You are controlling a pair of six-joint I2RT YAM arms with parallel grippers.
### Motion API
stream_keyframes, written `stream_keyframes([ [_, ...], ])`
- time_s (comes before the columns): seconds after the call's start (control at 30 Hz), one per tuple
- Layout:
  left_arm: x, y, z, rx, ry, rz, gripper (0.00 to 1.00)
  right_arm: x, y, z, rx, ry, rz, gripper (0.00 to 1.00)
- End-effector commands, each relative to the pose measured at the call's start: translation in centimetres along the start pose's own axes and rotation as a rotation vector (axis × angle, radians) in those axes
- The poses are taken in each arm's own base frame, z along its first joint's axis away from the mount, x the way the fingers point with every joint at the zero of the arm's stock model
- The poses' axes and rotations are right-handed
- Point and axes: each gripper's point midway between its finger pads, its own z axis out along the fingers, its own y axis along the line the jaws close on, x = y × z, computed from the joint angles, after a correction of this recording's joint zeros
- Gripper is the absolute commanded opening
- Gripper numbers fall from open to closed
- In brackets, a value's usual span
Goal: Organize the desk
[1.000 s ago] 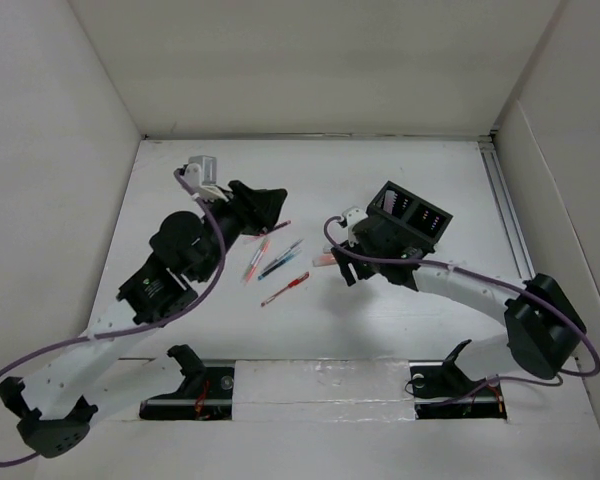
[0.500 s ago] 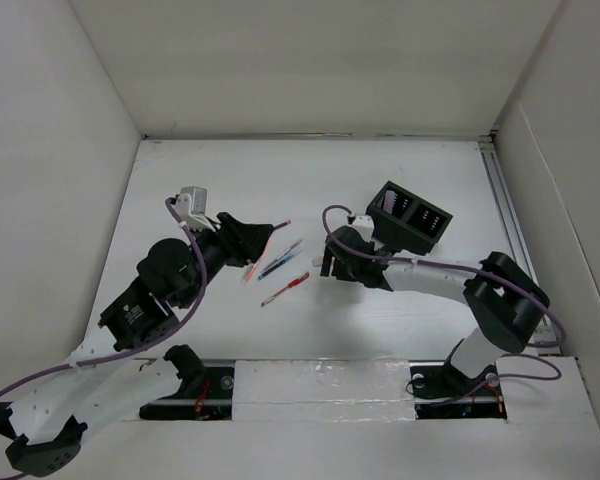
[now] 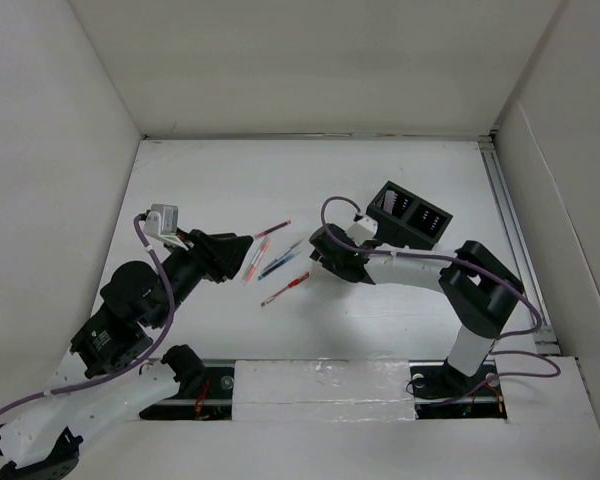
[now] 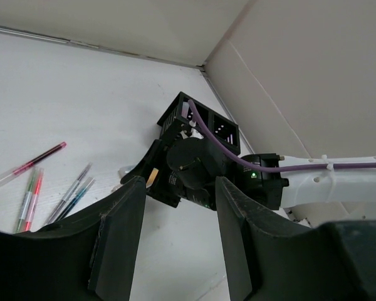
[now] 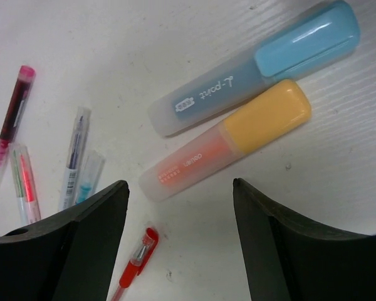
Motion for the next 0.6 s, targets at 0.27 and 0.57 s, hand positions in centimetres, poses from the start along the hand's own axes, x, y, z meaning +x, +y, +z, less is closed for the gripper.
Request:
stream_keyframes([
  [0.27, -1.1, -0.5, -1.0, 0.034, -0.032, 0.053, 0.44, -1.1, -0.5, 0.1, 0.153, -0.046, 0.054, 0.72],
  [0.57, -1.7, 0.0, -1.9, 0.017, -0.051, 0.072, 0.44, 0.3, -1.8, 0.6, 0.278, 0.010, -0.007, 0.70],
])
